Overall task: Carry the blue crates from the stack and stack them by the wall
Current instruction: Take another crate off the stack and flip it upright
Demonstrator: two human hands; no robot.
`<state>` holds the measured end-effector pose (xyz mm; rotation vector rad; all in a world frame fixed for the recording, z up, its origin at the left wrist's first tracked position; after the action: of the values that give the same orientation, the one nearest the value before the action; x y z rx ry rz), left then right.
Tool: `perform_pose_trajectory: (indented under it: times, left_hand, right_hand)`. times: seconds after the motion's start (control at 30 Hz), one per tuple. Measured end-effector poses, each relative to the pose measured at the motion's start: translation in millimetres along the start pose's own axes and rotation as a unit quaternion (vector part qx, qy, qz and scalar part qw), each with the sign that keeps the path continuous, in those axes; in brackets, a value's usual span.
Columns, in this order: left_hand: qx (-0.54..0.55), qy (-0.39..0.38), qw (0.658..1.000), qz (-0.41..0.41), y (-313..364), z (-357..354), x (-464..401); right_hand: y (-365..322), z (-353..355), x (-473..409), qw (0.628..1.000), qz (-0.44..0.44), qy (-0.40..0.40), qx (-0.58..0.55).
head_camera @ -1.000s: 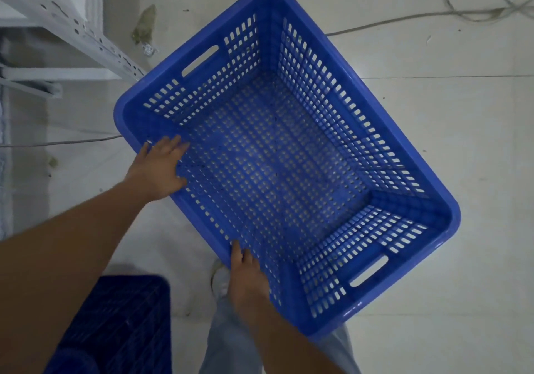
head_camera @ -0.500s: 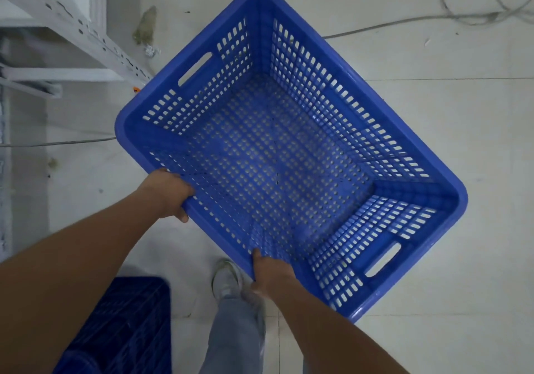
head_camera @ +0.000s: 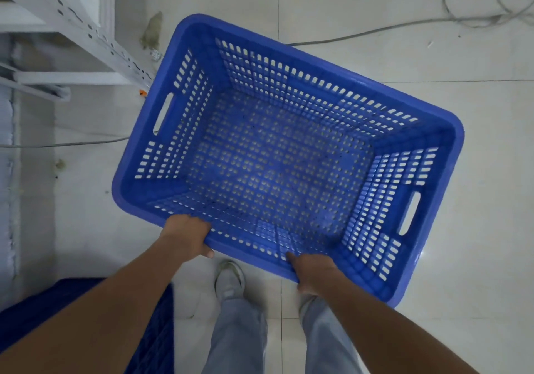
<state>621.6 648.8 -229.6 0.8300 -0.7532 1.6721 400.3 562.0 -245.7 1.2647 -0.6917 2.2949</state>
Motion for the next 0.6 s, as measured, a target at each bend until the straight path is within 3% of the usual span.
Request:
perform_pose_trajectory:
  times: [0.6]
  left_hand:
    - [0.126,0.033,0.991,0.033,71.7,-13.4,16.7]
  right_hand:
    - [72.1,34.3,8.7,0.995,0.012,-0.023,0.100]
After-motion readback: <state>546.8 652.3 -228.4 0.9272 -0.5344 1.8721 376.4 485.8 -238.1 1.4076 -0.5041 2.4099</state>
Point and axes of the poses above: each hand's wrist, its own x-axis away from the middle knuckle, its own z-axis out of the back of the hand, y = z × x, the point moved 6 cm from there along -x, towards the middle knuckle, and after that the axes turned 14 degrees about y, right-handed, at the moved point
